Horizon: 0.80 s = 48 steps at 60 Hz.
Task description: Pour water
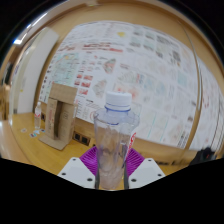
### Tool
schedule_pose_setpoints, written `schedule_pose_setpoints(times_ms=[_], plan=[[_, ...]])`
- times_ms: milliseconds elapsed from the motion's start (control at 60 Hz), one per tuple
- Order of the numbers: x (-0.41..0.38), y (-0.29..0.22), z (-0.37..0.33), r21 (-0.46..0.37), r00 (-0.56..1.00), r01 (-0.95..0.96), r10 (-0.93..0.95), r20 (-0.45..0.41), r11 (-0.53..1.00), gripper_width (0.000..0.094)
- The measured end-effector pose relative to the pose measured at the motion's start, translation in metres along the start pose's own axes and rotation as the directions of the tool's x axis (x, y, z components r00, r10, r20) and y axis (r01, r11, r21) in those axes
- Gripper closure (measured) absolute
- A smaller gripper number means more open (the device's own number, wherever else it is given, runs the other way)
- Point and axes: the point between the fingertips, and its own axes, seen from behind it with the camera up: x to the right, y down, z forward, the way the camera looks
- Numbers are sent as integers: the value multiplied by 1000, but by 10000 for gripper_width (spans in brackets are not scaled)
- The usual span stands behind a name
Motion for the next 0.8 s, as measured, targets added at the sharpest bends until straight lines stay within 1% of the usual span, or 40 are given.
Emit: schedule_pose_setpoints(times_ms=[50, 83, 133, 233, 367, 433, 450, 467, 483, 517, 583, 617, 667, 717, 767, 800], plan=[[9, 28, 10, -42, 998, -69, 69, 7, 997, 619], [-1, 46, 13, -70, 995, -101, 101, -3, 992, 619], [6, 73, 23, -89, 990, -135, 137, 13, 987, 617], [0, 118, 35, -161, 978, -204, 210, 17, 966, 618], [-9, 164, 48, -218, 968, -239, 250, 26, 946, 618], [-14, 189, 51, -263, 968, -238, 251, 15, 935, 608], [-15, 193, 50, -261, 969, -236, 248, 16, 936, 609], [-13, 185, 55, -213, 968, -240, 249, 17, 947, 609], [-12, 191, 54, -228, 970, -234, 243, 13, 945, 615], [-12, 188, 56, -214, 970, -236, 244, 12, 948, 610], [-10, 190, 55, -227, 967, -246, 254, 5, 942, 604], [-11, 190, 54, -231, 966, -250, 257, 1, 940, 578], [-11, 190, 54, -238, 968, -243, 249, -2, 940, 476], [-13, 190, 52, -256, 970, -233, 242, 3, 938, 428], [-13, 194, 48, -291, 974, -218, 229, 1, 931, 375], [-10, 196, 43, -312, 976, -211, 219, -11, 926, 255]])
